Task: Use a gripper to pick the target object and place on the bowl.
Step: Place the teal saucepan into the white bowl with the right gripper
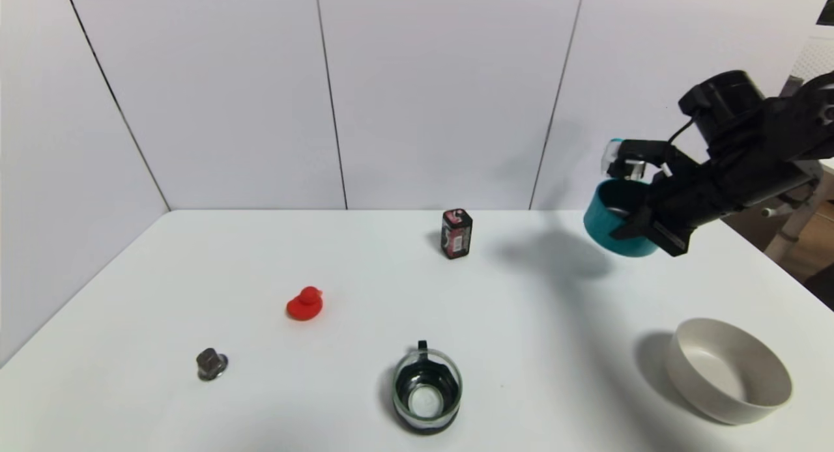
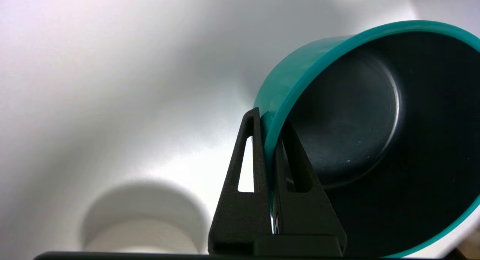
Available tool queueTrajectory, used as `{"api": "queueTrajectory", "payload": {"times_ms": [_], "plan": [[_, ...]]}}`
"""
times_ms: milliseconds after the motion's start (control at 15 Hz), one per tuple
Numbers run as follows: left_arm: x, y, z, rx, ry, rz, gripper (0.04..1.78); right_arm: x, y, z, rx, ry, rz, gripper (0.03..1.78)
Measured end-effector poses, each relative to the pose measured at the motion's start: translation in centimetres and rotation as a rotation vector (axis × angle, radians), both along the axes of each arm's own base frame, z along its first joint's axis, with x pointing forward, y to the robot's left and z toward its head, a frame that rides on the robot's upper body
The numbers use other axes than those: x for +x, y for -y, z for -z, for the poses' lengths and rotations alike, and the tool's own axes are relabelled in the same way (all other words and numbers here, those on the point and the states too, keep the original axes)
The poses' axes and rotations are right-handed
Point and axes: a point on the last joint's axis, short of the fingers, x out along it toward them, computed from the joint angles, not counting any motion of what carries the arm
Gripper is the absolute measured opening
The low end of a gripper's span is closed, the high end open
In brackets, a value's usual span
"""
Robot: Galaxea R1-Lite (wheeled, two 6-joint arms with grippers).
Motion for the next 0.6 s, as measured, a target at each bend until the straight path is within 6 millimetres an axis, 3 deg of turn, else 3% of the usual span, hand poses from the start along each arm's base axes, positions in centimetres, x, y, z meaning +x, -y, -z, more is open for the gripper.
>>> {"api": "queueTrajectory", "payload": {"times_ms": [333,600], "plan": [[0.0,0.0,0.0,0.000,0.000,0.000,1.69,-6.5,2.0,-4.6,0.001,0.007,0.053,0.10],[0.0,0.0,0.0,0.000,0.000,0.000,1.69,-12.0,3.0,-5.5,0.001,-0.006,0.092,0.10]]}}
